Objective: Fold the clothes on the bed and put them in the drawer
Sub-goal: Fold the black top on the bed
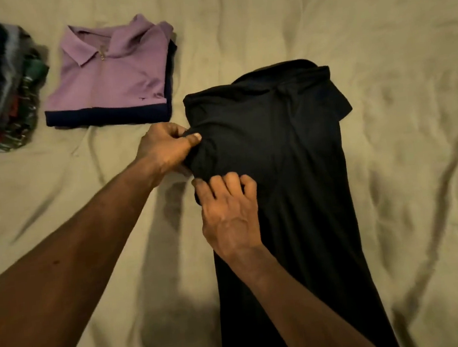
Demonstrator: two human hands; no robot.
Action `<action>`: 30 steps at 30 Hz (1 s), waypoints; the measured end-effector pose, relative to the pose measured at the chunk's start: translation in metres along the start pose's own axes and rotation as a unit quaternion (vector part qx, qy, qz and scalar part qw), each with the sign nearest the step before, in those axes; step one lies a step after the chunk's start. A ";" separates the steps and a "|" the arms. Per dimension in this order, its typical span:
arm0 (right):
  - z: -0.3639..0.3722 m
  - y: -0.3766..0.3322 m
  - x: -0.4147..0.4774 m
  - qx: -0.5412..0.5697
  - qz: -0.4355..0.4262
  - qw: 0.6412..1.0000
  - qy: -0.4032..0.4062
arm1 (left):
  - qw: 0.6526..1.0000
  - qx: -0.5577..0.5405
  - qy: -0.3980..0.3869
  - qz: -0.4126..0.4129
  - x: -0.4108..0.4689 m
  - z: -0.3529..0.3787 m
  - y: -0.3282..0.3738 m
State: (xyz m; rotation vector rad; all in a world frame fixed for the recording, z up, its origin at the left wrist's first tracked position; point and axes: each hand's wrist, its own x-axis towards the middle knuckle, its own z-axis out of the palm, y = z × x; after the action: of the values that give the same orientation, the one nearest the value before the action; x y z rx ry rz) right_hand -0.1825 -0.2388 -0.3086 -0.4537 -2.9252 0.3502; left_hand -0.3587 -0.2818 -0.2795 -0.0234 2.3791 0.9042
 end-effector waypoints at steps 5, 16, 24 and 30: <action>-0.006 -0.001 -0.004 -0.022 0.011 0.998 -0.062 | 0.995 -0.087 0.023 -0.033 0.002 0.000 -0.003; -0.059 0.022 0.006 0.398 0.268 0.876 0.041 | 0.969 -0.048 0.208 0.128 -0.040 0.007 0.044; -0.055 0.131 -0.013 0.571 0.511 0.642 0.034 | 0.983 -0.101 -0.118 0.093 -0.038 0.095 0.103; -0.044 0.135 -0.023 0.494 0.454 0.741 0.027 | 0.898 0.269 0.033 0.347 -0.079 0.112 0.041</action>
State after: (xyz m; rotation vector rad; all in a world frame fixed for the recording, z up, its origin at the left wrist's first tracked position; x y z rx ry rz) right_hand -0.1149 -0.1121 -0.3037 -1.5307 -1.7540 1.7720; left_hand -0.2441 -0.1958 -0.2799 1.0810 2.6508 0.4848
